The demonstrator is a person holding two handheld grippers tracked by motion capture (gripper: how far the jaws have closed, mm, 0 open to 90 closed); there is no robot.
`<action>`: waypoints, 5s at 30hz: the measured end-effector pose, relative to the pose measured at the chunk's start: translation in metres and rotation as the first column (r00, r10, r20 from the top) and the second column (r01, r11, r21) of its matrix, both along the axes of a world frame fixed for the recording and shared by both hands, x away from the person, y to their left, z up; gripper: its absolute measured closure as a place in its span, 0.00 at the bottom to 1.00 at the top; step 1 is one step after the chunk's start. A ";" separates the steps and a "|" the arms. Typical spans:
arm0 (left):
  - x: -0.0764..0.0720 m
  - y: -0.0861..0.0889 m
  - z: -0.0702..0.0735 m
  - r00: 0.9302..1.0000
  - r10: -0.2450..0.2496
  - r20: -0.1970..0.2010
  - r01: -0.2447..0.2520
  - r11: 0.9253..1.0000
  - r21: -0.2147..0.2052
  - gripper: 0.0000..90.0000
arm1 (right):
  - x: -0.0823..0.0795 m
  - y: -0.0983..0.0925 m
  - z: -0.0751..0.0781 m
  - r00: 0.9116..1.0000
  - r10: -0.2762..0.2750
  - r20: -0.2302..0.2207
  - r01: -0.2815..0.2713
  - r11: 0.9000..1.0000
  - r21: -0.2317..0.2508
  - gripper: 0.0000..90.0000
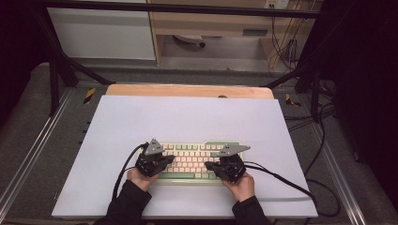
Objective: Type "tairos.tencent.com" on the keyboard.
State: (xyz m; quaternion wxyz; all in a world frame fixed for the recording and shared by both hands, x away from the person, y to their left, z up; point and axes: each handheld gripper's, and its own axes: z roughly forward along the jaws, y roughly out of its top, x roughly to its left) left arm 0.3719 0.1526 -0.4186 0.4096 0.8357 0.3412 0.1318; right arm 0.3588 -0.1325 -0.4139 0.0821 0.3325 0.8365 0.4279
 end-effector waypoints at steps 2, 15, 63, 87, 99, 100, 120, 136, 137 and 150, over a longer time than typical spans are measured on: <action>-0.002 0.002 0.001 1.000 0.000 0.001 0.000 1.000 -0.003 1.00 | 0.000 0.000 0.000 1.000 0.001 0.001 -0.001 1.000 0.000 1.00; 0.000 0.022 0.002 0.999 0.044 -0.003 -0.044 0.999 -0.006 1.00 | 0.000 0.000 -0.001 1.000 0.007 -0.001 -0.007 1.000 -0.001 1.00; -0.002 0.030 0.001 0.999 0.047 -0.009 -0.047 0.999 0.001 1.00 | -0.001 0.000 0.001 1.000 0.008 -0.003 -0.008 1.000 0.014 1.00; -0.021 0.061 0.001 0.998 0.060 -0.003 -0.060 0.998 -0.035 1.00 | -0.001 0.008 0.003 0.999 0.028 -0.025 -0.027 0.999 0.034 1.00; -0.021 0.063 0.000 0.998 0.064 -0.010 -0.064 0.997 -0.043 1.00 | 0.002 0.027 0.005 0.997 0.063 -0.036 -0.063 0.998 0.024 1.00; -0.021 0.063 0.000 0.998 0.063 -0.010 -0.064 0.997 -0.043 1.00 | 0.002 0.030 0.006 0.997 0.066 -0.042 -0.065 0.998 0.018 1.00; -0.019 0.063 -0.001 0.998 0.063 -0.015 -0.064 0.997 -0.049 1.00 | 0.012 0.076 -0.009 0.992 0.107 -0.067 -0.108 0.994 -0.020 1.00; -0.018 0.063 -0.001 0.998 0.062 -0.016 -0.063 0.997 -0.047 1.00 | 0.013 0.080 -0.017 0.991 0.113 -0.067 -0.115 0.993 -0.030 1.00; -0.018 0.063 -0.001 0.998 0.063 -0.016 -0.063 0.997 -0.047 1.00 | 0.013 0.080 -0.017 0.991 0.117 -0.068 -0.119 0.992 -0.032 1.00; -0.019 0.063 0.000 0.998 0.061 -0.013 -0.062 0.997 -0.049 1.00 | 0.010 0.067 0.001 0.995 0.099 -0.020 -0.100 0.995 -0.031 1.00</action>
